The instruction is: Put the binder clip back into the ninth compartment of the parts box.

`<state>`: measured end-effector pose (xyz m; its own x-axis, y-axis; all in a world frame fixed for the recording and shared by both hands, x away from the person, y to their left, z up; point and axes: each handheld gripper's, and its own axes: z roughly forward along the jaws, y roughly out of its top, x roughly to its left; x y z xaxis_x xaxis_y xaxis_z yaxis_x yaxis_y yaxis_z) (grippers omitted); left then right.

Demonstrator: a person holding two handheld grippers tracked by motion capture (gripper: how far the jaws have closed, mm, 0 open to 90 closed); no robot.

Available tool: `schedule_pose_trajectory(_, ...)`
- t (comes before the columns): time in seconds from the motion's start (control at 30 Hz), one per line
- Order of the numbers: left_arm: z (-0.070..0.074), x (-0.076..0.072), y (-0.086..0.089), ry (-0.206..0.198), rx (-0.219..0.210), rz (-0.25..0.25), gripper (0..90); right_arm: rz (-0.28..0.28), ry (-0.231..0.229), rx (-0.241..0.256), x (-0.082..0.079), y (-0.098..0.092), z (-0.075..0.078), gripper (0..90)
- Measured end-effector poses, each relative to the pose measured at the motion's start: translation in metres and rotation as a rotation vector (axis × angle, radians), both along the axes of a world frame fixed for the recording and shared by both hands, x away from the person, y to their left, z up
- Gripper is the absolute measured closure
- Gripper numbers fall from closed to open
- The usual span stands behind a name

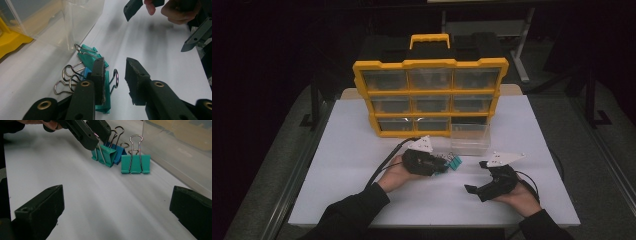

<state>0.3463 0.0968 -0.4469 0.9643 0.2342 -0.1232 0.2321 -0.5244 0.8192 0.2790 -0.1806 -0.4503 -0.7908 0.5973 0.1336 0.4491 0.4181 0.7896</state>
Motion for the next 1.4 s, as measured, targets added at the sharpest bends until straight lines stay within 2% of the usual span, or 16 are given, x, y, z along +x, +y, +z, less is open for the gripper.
schedule_pose_trajectory(0.27,-0.004,0.000,0.000,0.011,0.023,0.012,77.8,0.004,0.001,0.002,0.000,0.000,0.000,0.0)
schedule_pose_trajectory(0.67,-0.004,-0.001,0.000,0.020,0.009,0.008,88.5,0.007,0.001,0.002,0.000,0.000,0.000,0.0)
schedule_pose_trajectory(0.93,-0.003,-0.001,0.001,0.031,0.006,0.005,88.8,0.009,0.002,0.001,-0.001,0.000,0.000,0.0)
schedule_pose_trajectory(1.4,0.010,0.001,0.010,0.038,-0.027,-0.002,88.9,0.003,-0.011,-0.014,-0.001,-0.001,-0.002,0.0)
